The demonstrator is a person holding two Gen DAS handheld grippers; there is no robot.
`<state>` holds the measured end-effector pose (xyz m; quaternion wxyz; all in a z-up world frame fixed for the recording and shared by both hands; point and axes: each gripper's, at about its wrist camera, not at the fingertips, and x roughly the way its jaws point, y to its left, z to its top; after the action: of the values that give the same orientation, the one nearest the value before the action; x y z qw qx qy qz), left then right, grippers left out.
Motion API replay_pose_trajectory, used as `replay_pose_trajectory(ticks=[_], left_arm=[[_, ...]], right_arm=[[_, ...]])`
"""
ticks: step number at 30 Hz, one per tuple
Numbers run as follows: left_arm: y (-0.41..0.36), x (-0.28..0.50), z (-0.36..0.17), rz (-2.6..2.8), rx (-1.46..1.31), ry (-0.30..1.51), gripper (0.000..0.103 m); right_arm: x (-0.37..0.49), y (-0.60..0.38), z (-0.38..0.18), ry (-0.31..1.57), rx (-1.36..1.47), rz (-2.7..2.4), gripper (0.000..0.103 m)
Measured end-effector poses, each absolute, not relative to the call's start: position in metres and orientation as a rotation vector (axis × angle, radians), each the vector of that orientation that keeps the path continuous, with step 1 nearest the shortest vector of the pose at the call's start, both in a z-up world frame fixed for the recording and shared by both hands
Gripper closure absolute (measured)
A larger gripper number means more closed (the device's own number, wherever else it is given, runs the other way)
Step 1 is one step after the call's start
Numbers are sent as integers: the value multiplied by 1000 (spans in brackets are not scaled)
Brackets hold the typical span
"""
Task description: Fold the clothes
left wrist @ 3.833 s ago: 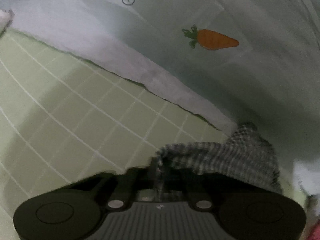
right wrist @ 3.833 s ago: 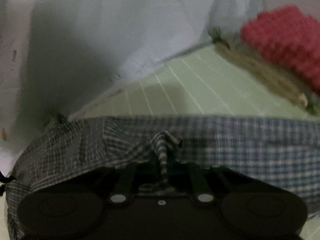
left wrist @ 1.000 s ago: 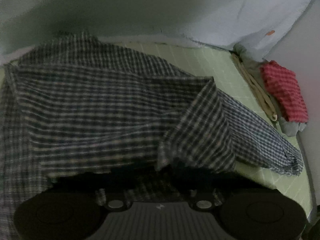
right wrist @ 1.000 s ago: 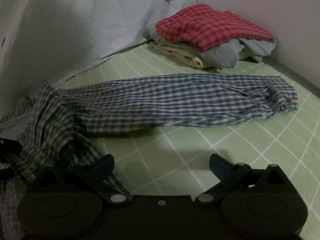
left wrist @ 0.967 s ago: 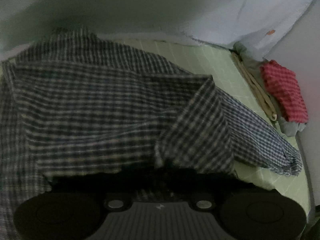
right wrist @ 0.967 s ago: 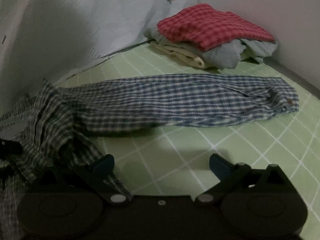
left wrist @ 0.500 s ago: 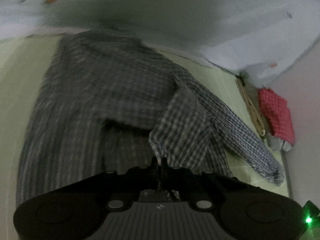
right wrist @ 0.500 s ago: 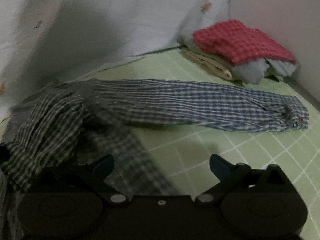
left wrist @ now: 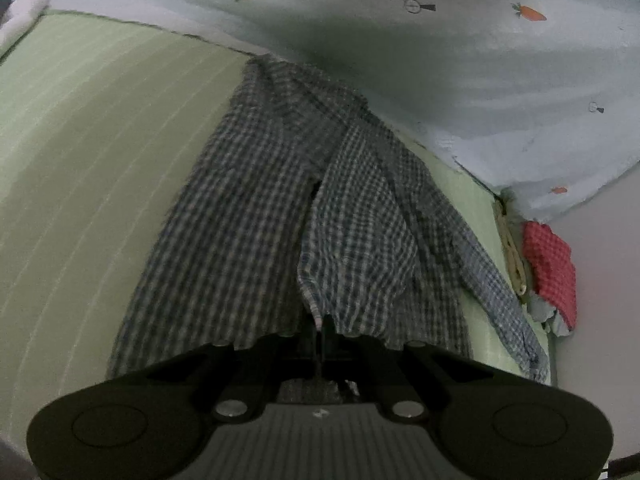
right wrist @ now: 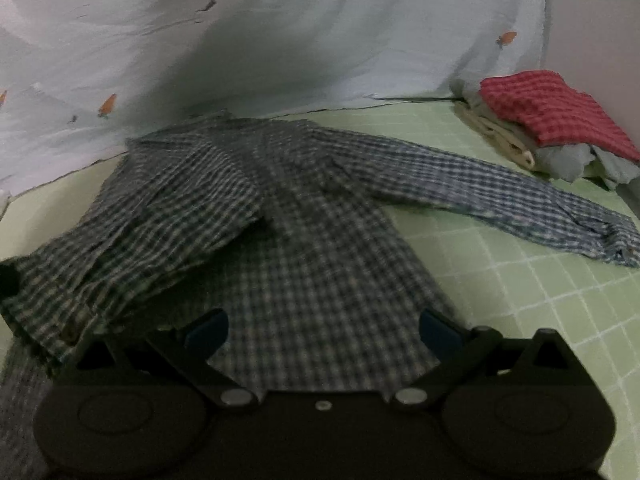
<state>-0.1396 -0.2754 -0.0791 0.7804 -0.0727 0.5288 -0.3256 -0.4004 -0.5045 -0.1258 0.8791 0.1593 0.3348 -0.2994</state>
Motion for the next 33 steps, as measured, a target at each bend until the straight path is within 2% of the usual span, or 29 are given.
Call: replay_pose_trajectory(ticks=[15,25,32,33], left_arm=[[-202,-176,-108,-573,-214,1235,102],[-191,-178,-148,-505,-166,1340,101],[-205,-178,-157,-501,-62,1371,95],[-209,-177,-156,-499,-29,1374,91]], right_arm=[[-425,-448,-144,782,315,-553,0],[-422,-440,-159,814,316,-552,0],[-423,-441,-161,818,325,-537,0],[-424,-441,-160,816,324,-537,0]])
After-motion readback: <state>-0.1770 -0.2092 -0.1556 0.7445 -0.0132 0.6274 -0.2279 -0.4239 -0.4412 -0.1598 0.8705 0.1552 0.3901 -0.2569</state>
